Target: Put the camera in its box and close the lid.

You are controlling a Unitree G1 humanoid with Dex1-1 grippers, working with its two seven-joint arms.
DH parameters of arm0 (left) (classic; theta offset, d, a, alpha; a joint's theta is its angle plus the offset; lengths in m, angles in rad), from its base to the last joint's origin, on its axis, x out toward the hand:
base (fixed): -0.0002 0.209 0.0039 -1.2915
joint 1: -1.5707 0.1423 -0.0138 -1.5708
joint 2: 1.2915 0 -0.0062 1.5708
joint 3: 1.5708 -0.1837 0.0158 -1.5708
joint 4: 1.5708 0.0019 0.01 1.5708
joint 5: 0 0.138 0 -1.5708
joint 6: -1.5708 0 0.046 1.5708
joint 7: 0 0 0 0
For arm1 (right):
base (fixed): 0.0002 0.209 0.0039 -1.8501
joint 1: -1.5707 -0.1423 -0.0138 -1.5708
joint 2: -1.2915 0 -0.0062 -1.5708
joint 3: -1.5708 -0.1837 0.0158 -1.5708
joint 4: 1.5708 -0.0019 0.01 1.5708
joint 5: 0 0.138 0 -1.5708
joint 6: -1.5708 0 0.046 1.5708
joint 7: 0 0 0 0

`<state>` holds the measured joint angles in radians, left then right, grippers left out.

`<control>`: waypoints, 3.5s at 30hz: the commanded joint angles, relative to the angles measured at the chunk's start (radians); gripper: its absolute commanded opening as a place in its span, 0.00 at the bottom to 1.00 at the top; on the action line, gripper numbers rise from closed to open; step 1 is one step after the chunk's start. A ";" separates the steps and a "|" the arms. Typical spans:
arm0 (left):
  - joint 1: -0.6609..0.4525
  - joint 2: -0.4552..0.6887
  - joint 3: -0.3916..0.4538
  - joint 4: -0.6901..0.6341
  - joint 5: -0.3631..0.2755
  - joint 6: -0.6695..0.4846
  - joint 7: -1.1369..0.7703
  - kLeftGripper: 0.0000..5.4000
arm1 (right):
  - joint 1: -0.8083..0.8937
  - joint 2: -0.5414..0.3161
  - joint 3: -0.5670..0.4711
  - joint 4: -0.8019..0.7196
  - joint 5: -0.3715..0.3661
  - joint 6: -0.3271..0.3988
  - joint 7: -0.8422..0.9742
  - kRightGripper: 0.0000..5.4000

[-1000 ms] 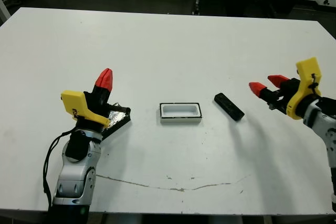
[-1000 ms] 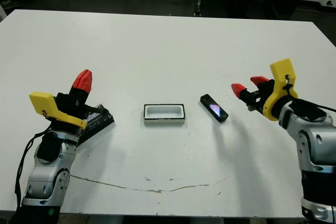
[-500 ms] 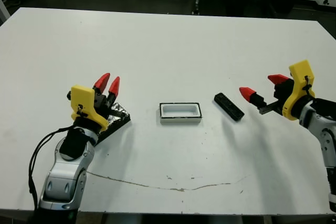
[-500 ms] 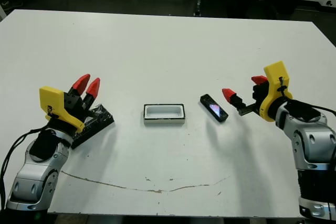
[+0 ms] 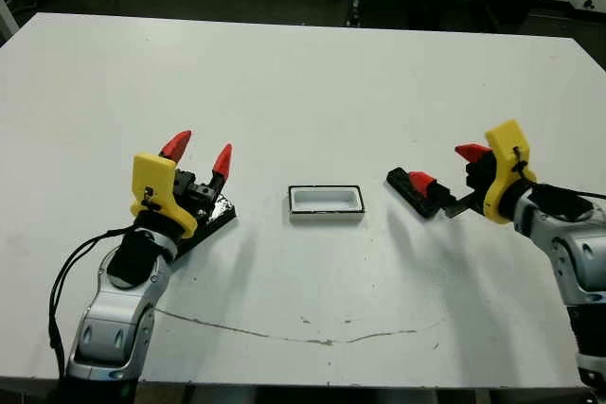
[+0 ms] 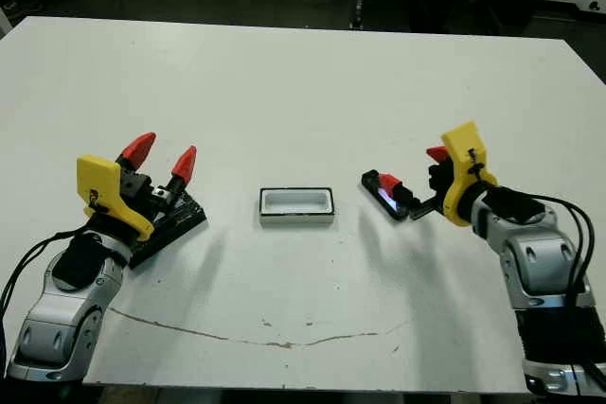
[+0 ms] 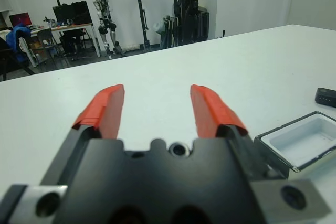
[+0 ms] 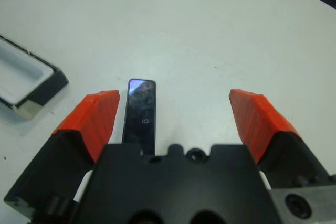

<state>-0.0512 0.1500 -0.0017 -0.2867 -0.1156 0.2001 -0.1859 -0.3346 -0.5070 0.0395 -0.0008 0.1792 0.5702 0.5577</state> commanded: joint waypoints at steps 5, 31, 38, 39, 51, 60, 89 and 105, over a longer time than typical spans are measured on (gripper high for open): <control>0.020 -0.001 0.003 -0.006 -0.009 0.022 -0.002 0.88 | 0.000 -0.028 0.075 0.013 -0.090 -0.035 0.022 1.00; 0.032 0.006 0.001 -0.014 -0.012 0.017 -0.004 1.00 | 0.055 0.029 0.070 0.118 -0.083 0.018 0.018 1.00; 0.032 0.007 0.000 -0.010 -0.013 0.013 -0.008 1.00 | 0.052 0.052 0.050 0.120 -0.059 0.062 0.006 0.90; 0.031 0.009 -0.001 -0.010 -0.010 0.014 -0.007 1.00 | 0.053 0.053 0.052 0.120 -0.059 0.057 0.006 0.87; 0.034 0.002 0.004 -0.015 -0.024 0.017 -0.005 1.00 | 0.054 0.063 0.039 0.078 -0.022 0.138 0.002 0.58; 0.030 0.001 0.000 -0.017 -0.018 0.025 0.002 1.00 | 0.052 0.055 0.031 0.051 0.000 0.182 0.012 0.36; 0.032 -0.007 -0.011 -0.021 0.000 0.026 0.005 1.00 | -0.517 -0.081 0.203 0.311 -0.090 -0.177 0.541 0.31; 0.067 -0.023 -0.040 -0.055 0.052 0.042 0.048 1.00 | -0.656 -0.003 0.463 0.405 -0.251 -0.280 0.785 0.31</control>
<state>-0.0013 0.1276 -0.0378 -0.3362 -0.0748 0.2343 -0.1479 -0.9718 -0.5138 0.4957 0.3883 -0.0617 0.3135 1.3274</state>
